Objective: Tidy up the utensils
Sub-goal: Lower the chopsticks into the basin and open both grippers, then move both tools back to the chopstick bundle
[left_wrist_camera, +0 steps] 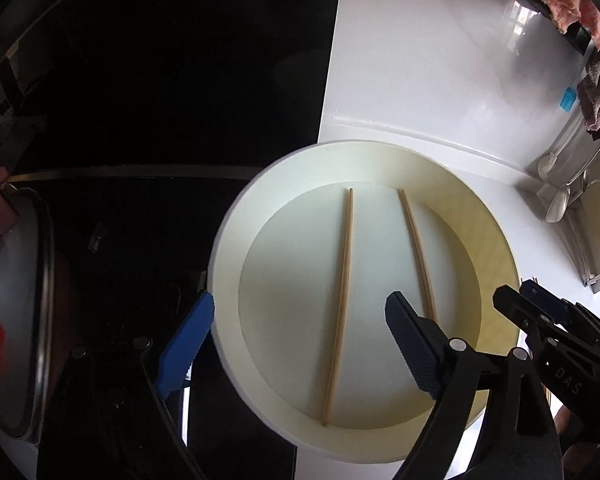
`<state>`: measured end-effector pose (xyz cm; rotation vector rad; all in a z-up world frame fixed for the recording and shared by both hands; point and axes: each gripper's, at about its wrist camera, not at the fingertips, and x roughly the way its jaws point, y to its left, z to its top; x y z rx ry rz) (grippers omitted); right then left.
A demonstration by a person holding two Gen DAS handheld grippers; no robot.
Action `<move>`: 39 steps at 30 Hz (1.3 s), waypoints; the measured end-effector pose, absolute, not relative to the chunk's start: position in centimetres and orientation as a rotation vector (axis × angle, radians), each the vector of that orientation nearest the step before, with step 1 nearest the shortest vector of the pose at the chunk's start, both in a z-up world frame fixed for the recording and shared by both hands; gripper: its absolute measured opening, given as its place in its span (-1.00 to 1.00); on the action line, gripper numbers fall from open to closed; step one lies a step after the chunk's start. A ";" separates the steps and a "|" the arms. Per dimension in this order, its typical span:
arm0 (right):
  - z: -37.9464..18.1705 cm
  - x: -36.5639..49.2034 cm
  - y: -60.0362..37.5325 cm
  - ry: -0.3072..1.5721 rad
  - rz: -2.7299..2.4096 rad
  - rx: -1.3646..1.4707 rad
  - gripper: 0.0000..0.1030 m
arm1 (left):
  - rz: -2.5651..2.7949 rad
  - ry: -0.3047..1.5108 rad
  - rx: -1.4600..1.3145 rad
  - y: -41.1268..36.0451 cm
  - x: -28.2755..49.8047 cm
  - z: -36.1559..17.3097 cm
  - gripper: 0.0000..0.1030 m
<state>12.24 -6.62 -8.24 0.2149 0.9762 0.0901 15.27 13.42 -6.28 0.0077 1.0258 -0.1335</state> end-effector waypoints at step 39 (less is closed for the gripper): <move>-6.6 -3.7 -32.1 0.883 -0.051 0.283 0.11 | -0.180 1.003 0.040 -6.2 2.9 -3.4 0.70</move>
